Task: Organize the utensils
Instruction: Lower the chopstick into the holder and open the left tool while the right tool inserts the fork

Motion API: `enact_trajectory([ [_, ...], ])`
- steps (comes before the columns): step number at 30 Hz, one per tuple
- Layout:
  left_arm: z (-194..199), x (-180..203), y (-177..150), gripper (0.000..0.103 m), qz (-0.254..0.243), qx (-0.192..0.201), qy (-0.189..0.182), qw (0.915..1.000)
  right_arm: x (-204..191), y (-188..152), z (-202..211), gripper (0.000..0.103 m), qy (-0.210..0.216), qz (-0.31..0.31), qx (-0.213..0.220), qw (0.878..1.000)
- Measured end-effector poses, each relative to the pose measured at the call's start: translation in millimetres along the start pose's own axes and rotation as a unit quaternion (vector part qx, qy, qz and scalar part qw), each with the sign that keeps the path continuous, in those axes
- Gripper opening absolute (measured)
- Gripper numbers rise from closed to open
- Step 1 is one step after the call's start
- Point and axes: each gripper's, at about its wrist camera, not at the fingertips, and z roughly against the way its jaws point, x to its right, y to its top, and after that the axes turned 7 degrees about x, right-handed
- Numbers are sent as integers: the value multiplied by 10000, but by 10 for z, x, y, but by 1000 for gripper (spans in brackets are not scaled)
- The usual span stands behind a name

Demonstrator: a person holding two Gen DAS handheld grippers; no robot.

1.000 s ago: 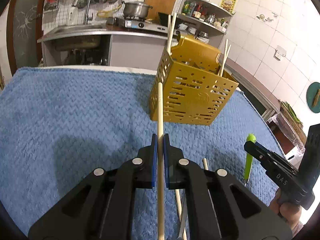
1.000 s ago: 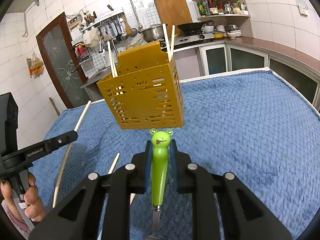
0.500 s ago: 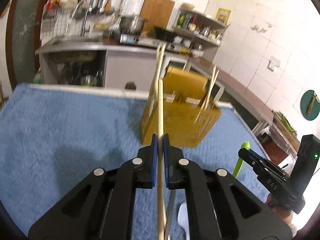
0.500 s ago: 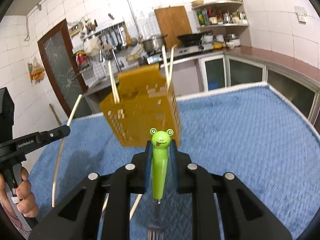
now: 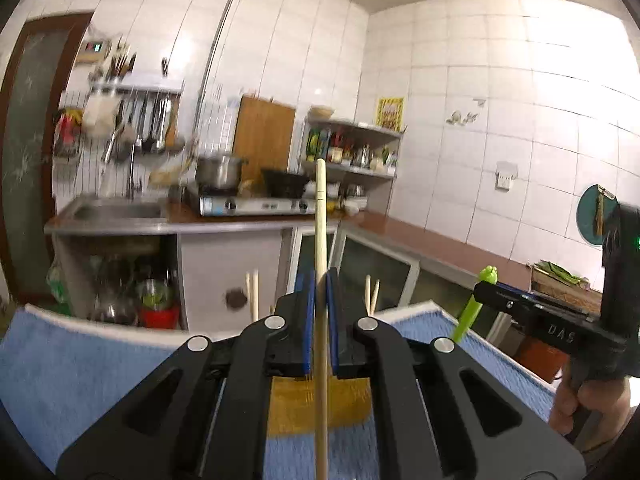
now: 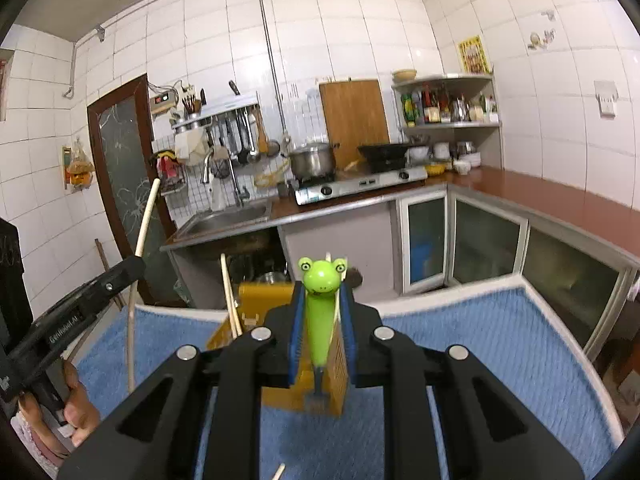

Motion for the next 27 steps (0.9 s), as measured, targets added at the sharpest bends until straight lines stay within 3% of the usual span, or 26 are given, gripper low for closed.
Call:
enact_trajectory([
  [11, -482, 72, 194, 5, -359, 599, 48, 9976, -53, 371, -241, 17, 1, -21, 321, 9995],
  [27, -1138, -154, -200, 5, -615, 985, 359, 9926, -10, 134, -855, 17, -47, 80, 160, 9998],
])
